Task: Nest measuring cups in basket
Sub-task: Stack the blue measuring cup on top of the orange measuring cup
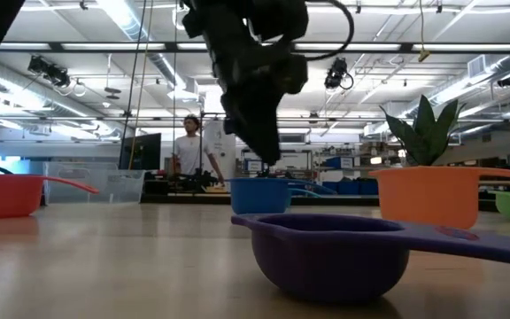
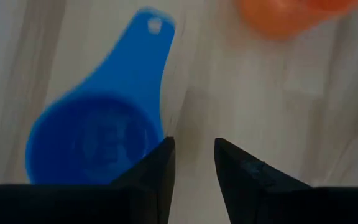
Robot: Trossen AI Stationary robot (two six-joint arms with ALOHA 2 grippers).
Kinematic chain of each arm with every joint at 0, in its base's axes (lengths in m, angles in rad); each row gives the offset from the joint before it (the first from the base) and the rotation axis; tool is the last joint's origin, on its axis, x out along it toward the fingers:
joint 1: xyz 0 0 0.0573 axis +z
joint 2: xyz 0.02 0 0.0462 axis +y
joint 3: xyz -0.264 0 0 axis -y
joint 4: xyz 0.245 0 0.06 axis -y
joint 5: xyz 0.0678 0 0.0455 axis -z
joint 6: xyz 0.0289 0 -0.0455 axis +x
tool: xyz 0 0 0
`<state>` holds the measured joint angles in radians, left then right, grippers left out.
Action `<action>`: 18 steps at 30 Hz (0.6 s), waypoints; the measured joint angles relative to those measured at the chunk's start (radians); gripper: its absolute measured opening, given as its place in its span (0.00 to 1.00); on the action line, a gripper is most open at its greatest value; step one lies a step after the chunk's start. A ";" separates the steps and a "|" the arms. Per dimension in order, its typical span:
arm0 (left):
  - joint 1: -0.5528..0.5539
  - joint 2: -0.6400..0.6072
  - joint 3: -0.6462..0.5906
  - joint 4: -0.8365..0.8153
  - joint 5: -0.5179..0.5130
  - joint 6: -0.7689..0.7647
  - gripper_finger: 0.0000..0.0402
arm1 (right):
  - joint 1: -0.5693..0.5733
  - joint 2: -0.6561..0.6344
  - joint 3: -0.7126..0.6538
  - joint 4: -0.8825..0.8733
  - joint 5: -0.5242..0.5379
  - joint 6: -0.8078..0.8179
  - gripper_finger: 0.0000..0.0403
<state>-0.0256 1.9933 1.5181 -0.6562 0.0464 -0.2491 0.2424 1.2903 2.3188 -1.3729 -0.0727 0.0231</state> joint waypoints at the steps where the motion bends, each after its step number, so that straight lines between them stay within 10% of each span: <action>1: -0.002 0.009 0.000 0.019 -0.013 0.004 0.30 | 0.000 0.000 0.000 -0.004 0.000 0.000 0.32; 18: -0.003 0.039 -0.007 -0.017 -0.120 0.044 0.30 | 0.000 0.000 0.000 -0.020 0.000 0.000 0.32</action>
<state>-0.0286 2.0327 1.5109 -0.6729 -0.0738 -0.2050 0.2424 1.2907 2.3188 -1.3930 -0.0723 0.0231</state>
